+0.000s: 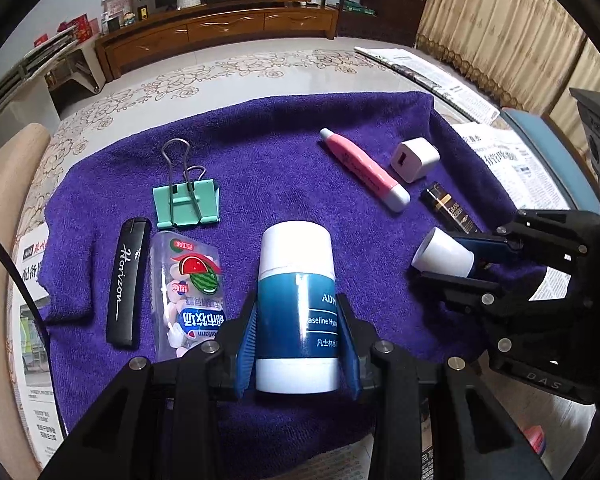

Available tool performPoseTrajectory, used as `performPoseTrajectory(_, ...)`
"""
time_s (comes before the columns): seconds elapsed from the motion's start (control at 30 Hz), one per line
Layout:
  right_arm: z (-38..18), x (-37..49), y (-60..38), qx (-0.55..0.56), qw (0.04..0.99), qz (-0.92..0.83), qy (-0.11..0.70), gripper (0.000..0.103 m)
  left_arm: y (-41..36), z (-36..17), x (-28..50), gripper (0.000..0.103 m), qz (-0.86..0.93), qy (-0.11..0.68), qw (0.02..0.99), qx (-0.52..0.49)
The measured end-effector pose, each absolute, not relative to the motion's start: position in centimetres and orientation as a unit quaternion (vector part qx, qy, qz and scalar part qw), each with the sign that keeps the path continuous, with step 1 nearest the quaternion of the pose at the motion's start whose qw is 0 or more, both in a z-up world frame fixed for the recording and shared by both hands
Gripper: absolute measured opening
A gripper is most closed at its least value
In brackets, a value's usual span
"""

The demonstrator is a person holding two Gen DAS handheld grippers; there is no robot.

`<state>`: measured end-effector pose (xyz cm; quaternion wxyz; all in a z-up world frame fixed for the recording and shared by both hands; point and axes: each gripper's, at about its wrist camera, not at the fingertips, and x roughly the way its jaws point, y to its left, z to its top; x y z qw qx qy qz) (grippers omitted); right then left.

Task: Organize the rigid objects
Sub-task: 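Carry the Vaseline stick and white roll onto the towel and open both tools, then move both tools off the towel toward the remaining items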

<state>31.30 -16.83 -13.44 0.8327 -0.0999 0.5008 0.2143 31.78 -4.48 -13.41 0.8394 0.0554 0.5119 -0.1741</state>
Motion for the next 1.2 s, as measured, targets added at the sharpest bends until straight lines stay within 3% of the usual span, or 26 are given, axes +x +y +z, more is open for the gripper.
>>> performPoseTrajectory(0.23, -13.5, 31.0, -16.3, -0.122, 0.829, 0.222, 0.498, 0.032, -4.4, -13.4, 31.9, 0.036, -0.178, 0.512, 0.839, 0.051)
performPoseTrajectory(0.33, -13.4, 31.0, -16.5, -0.123, 0.828, 0.228, 0.497, 0.032, -4.6, -13.4, 32.0, 0.049, -0.19, 0.517, 0.833, 0.048)
performPoseTrajectory(0.57, -13.3, 31.0, -16.7, -0.117, 0.822, 0.239, 0.504, 0.037, -5.1, -13.3, 32.1, 0.056, -0.187, 0.52, 0.832, 0.048)
performPoseTrajectory(0.67, -13.3, 31.1, -16.9, -0.114, 0.822, 0.238, 0.505, 0.038, -4.9, -13.0, 31.8, 0.069, -0.19, 0.516, 0.835, 0.038)
performPoseTrajectory(0.83, -13.0, 30.8, -17.8, -0.105, 0.826, 0.23, 0.503, 0.064, -4.3, -12.2, 30.9, 0.076, -0.182, 0.502, 0.845, 0.028)
performPoseTrajectory(0.97, -12.5, 30.3, -18.4, -0.097, 0.83, 0.23, 0.499, 0.067, -3.7, -11.3, 30.0, 0.082, -0.168, 0.493, 0.853, 0.025)
performPoseTrajectory(1.13, -11.2, 29.2, -18.8, -0.097, 0.839, 0.221, 0.487, 0.079, -3.0, -9.8, 27.9, 0.096, -0.157, 0.478, 0.864, 0.019)
performPoseTrajectory(1.2, -10.6, 28.6, -19.0, -0.095, 0.843, 0.217, 0.483, 0.091, -2.8, -9.1, 26.9, 0.098, -0.153, 0.471, 0.869, 0.013)
